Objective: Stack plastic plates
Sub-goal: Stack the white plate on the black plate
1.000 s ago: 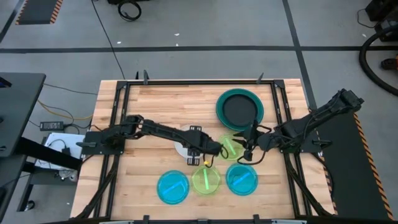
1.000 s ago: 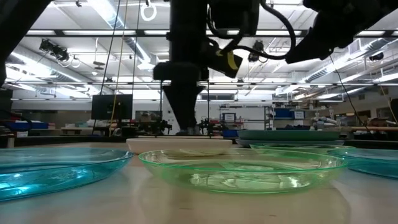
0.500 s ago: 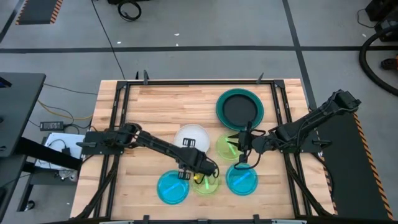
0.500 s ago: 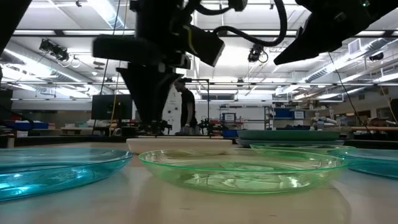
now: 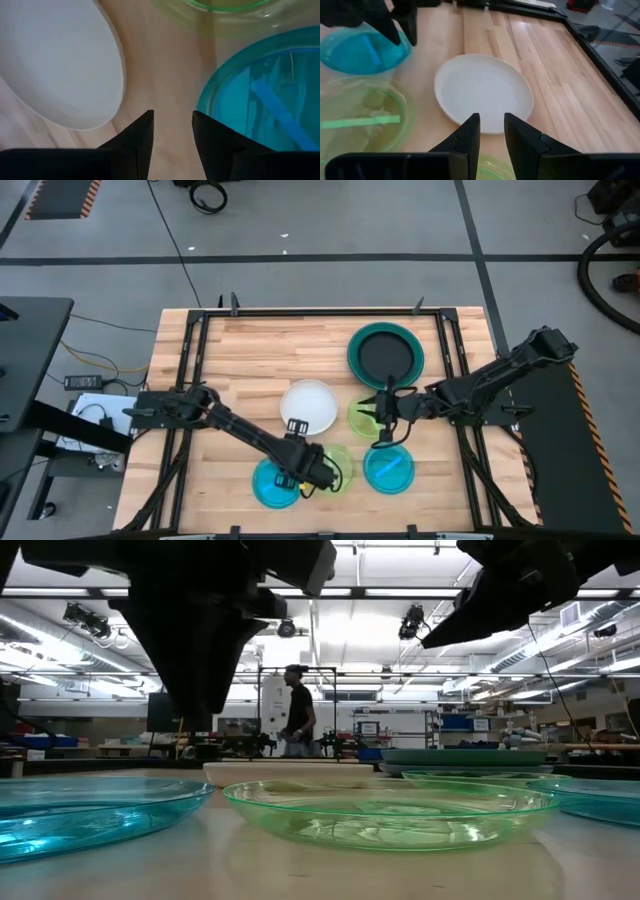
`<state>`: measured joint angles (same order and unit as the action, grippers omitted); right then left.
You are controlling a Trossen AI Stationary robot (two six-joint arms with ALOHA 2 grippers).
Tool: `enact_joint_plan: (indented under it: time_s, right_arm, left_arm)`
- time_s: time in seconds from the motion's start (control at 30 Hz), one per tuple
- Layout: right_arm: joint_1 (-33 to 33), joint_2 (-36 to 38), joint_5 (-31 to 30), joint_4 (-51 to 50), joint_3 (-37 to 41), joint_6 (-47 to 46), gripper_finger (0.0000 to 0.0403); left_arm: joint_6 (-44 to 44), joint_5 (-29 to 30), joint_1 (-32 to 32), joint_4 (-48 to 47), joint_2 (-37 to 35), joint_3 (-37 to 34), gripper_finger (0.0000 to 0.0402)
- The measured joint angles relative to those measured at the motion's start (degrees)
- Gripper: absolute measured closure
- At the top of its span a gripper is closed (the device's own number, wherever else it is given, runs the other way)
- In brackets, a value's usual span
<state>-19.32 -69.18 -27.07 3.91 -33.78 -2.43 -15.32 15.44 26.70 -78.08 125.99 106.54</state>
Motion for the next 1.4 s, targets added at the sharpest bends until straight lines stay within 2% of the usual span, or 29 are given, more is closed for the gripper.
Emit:
enact_joint_plan:
  time_s: [0.23, 0.37, 0.7, 0.97, 1.3, 1.4]
  right_arm:
    - [0.03, -1.33, 0.05, 0.01, 0.01, -0.18, 0.0305]
    - [0.03, -1.89, -0.21, 0.61, 0.02, 0.18, 0.0305]
    - [0.03, -1.93, -0.03, 4.41, 0.02, 5.43, 0.0305]
    - [0.08, -1.93, -0.11, 4.2, 0.02, 6.07, 0.0305]
    - [0.05, -1.93, 0.05, 3.5, 0.02, 5.03, 0.0305]
    - [-0.05, -1.91, 0.15, 3.58, 0.02, 4.89, 0.0305]
  left_arm:
    - [-5.18, -0.13, 1.29, 0.22, 0.0, 0.0, 0.026]
    - [-5.19, 0.03, 2.72, -0.11, 0.0, 0.0, 0.026]
    - [-4.98, 5.4, 5.4, -1.37, -1.52, -0.04, 0.026]
    - [2.03, 9.42, 5.42, -1.65, -1.66, -0.13, 0.026]
    - [7.94, 10.47, 5.36, -1.6, -1.72, -0.13, 0.026]
    - [8.58, 10.43, 5.29, 2.19, -4.12, -4.01, 0.026]
